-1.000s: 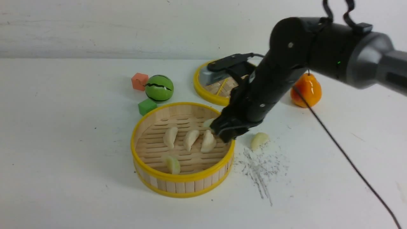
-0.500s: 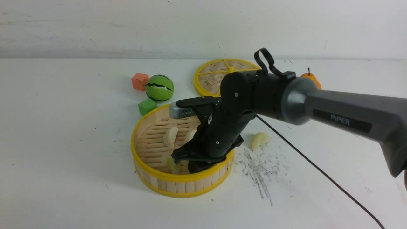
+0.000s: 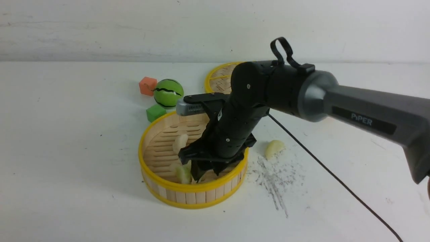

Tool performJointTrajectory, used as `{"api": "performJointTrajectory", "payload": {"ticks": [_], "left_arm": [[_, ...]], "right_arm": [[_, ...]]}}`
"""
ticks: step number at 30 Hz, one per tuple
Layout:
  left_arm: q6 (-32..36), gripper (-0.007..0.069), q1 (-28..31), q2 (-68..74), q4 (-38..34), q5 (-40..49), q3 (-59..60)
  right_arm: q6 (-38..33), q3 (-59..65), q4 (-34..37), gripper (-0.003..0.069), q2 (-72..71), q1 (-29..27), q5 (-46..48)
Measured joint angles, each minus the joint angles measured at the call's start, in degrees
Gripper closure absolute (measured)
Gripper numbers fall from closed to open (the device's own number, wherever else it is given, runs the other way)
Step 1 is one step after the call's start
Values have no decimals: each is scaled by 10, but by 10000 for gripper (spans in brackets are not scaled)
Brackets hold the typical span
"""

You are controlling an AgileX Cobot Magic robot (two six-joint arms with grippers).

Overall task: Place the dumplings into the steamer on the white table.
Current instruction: 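Reach for and grasp a dumpling lying on the table beside the steamer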

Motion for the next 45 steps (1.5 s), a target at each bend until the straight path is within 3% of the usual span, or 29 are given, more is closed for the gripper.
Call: {"api": "performJointTrajectory", "payload": {"ticks": [6, 9, 16, 18, 27, 33, 40, 45], "left_arm": [[0, 583, 0, 0, 1, 2, 0], [0, 577, 0, 0, 4, 2, 0], [0, 568, 0, 0, 6, 2, 0], [0, 566, 0, 0, 6, 2, 0], [0, 557, 0, 0, 7, 2, 0], [0, 554, 0, 0, 7, 2, 0], [0, 554, 0, 0, 7, 2, 0], [0, 554, 0, 0, 7, 2, 0]], "right_arm": [[-2, -47, -91, 243, -55, -23, 61], [20, -50, -139, 243, -85, -63, 56], [70, 28, -147, 243, -75, -141, -21], [99, 78, -130, 243, -61, -160, -80], [177, 123, -103, 242, -14, -161, -248], [181, 122, -107, 265, 2, -159, -249], [176, 122, -133, 401, 3, -159, -231], [167, 123, -147, 369, -10, -156, -199]]}}
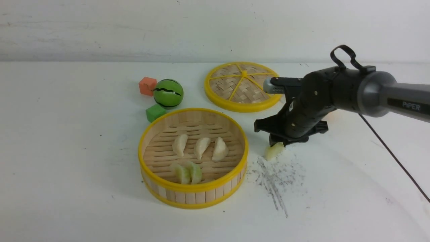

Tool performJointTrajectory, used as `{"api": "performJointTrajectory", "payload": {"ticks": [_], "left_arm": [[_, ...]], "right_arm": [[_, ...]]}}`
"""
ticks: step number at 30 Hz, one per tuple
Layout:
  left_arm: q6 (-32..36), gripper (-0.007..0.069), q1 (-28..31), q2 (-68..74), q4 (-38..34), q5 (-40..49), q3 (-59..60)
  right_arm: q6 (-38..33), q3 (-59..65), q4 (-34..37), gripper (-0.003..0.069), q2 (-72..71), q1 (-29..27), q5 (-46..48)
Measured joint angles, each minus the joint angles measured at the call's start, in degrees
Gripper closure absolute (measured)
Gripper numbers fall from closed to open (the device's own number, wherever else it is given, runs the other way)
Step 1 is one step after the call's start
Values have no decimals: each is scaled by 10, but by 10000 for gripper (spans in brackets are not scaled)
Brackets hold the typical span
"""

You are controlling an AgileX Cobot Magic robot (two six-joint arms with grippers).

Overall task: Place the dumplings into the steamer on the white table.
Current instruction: 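Reach for and grasp a dumpling lying on the table beside the steamer, then place the dumpling in the bamboo steamer basket with the right gripper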

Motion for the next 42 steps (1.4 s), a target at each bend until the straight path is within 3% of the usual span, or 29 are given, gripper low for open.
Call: {"api": "performJointTrajectory", "payload": {"ticks": [8, 13, 16, 24, 27, 34, 42], "left_arm": [[0, 552, 0, 0, 0, 0, 0], [0, 550, 0, 0, 0, 0, 0], [0, 548, 0, 0, 0, 0, 0], [0, 548, 0, 0, 0, 0, 0], [0, 548, 0, 0, 0, 0, 0], [0, 544, 0, 0, 1, 0, 0], [0, 533, 0, 0, 5, 0, 0]], "right_arm": [[53, 1, 3, 180, -24, 3, 11], [85, 1, 5, 157, 1, 3, -5], [88, 1, 7, 188, 21, 6, -20], [79, 1, 4, 423, 31, 13, -43], [51, 1, 7, 428, 30, 15, -42], [-88, 5, 35, 428, -33, 19, 41], [-298, 2, 205, 428, -104, 103, 47]]}}
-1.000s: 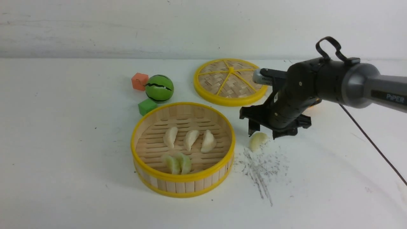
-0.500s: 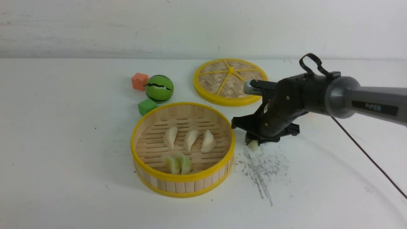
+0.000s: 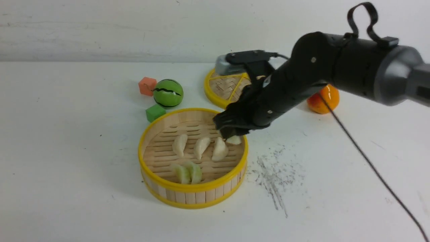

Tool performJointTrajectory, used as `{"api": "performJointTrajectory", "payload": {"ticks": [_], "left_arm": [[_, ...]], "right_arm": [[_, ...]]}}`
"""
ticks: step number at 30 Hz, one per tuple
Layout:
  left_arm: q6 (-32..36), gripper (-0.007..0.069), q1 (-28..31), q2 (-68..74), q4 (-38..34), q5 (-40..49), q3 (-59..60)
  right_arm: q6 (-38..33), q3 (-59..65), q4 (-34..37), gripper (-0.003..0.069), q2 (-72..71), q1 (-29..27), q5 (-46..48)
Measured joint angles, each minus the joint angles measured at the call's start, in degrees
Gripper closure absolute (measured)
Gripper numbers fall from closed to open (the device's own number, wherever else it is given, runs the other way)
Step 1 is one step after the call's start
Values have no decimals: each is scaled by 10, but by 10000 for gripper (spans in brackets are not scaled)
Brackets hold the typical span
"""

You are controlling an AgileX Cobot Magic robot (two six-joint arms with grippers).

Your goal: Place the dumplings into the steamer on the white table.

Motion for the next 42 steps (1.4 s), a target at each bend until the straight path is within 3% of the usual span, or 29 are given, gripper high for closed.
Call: {"api": "performJointTrajectory", "payload": {"ticks": [9, 15, 20, 25, 29, 32, 38, 42], "left_arm": [[0, 530, 0, 0, 3, 0, 0], [-1, 528, 0, 0, 4, 0, 0], [-1, 523, 0, 0, 4, 0, 0], [-1, 519, 0, 0, 5, 0, 0], [-1, 515, 0, 0, 5, 0, 0], [-1, 513, 0, 0, 5, 0, 0], [0, 512, 0, 0, 5, 0, 0], [0, 508, 0, 0, 5, 0, 0]], "right_arm": [[17, 3, 31, 419, 85, 22, -42], [19, 3, 34, 239, 77, 21, -38], [23, 4, 28, 187, 30, 13, -16], [24, 4, -27, 307, -77, 11, 21], [26, 5, -108, 536, -206, 11, 97], [31, 35, -150, 655, -286, 11, 130], [56, 227, -205, 678, -485, 11, 94], [57, 403, -222, 673, -634, 11, -16]]}}
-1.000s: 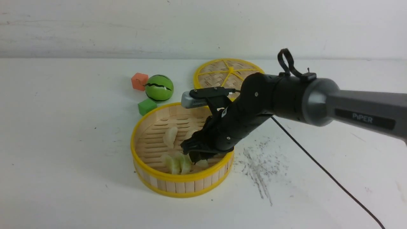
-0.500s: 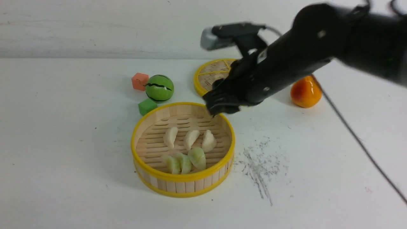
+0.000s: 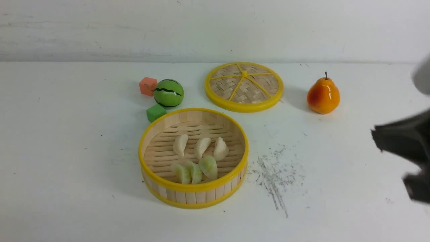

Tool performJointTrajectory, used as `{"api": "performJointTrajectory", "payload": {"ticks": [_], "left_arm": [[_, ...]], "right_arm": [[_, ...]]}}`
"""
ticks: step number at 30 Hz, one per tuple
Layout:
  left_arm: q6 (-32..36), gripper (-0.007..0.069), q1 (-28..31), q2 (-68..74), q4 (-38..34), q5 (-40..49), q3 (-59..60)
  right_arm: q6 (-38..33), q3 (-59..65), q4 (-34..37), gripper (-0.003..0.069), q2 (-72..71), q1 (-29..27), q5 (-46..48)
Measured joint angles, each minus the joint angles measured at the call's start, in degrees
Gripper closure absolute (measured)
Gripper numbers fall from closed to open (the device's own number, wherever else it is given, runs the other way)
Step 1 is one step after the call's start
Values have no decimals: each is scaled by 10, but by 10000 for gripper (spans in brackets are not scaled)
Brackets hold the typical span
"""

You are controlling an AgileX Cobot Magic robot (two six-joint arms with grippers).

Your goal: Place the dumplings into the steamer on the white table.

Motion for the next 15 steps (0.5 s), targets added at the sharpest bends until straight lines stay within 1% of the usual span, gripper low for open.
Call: {"api": "performJointTrajectory", "payload": {"ticks": [1, 2, 6, 11, 13, 15], "left_arm": [[0, 505, 0, 0, 0, 0, 0], [0, 505, 0, 0, 0, 0, 0], [0, 502, 0, 0, 0, 0, 0], [0, 496, 0, 0, 0, 0, 0], [0, 494, 0, 0, 0, 0, 0], [0, 494, 0, 0, 0, 0, 0]], "right_arm": [[0, 54, -3, 672, -46, 0, -49], [0, 71, -4, 671, -67, 0, -67], [1, 247, -7, 670, -195, 0, -278], [1, 412, -7, 665, -328, 0, -468], [1, 467, -8, 662, -375, 0, -518], [1, 499, -12, 662, -406, 0, -541]]}}
